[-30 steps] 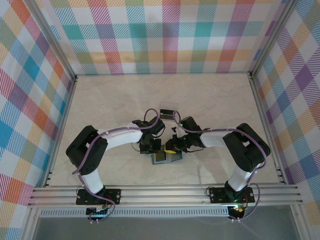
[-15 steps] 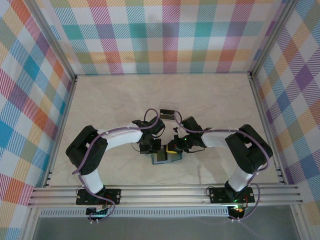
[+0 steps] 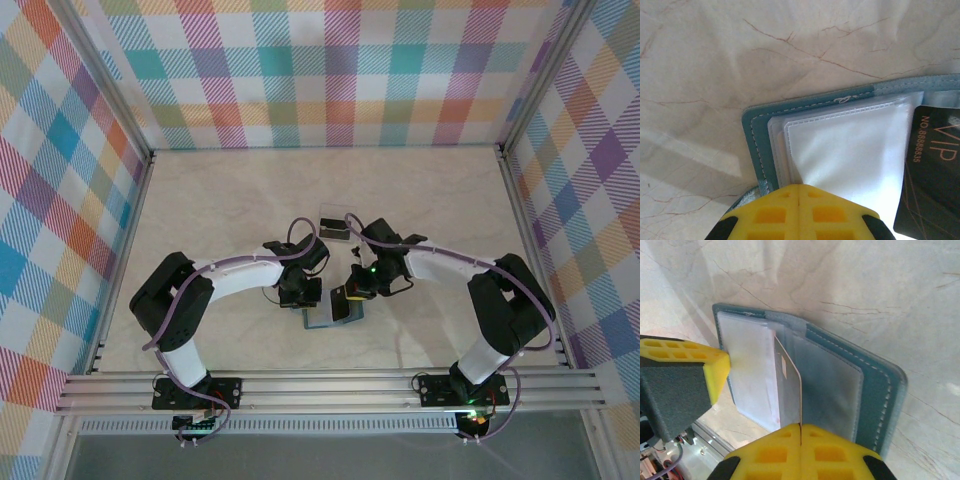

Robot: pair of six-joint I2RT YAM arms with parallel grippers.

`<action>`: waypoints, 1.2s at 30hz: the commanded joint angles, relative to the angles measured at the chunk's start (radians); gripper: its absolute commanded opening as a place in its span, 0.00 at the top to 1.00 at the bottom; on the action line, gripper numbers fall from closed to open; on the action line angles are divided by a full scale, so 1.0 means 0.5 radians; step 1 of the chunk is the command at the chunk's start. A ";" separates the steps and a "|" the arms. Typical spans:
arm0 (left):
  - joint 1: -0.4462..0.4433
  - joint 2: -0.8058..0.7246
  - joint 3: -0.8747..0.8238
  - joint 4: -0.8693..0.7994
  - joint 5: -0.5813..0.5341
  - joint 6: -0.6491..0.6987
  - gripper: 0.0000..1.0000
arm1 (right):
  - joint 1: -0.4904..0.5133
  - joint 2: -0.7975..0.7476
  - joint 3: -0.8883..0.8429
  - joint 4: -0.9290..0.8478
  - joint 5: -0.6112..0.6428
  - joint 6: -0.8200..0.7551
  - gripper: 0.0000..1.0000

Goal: Take the credit cards out of the card holder

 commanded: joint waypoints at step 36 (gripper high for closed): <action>-0.024 -0.032 -0.030 -0.138 -0.086 0.029 0.83 | -0.073 -0.222 0.181 -0.213 0.170 -0.064 0.92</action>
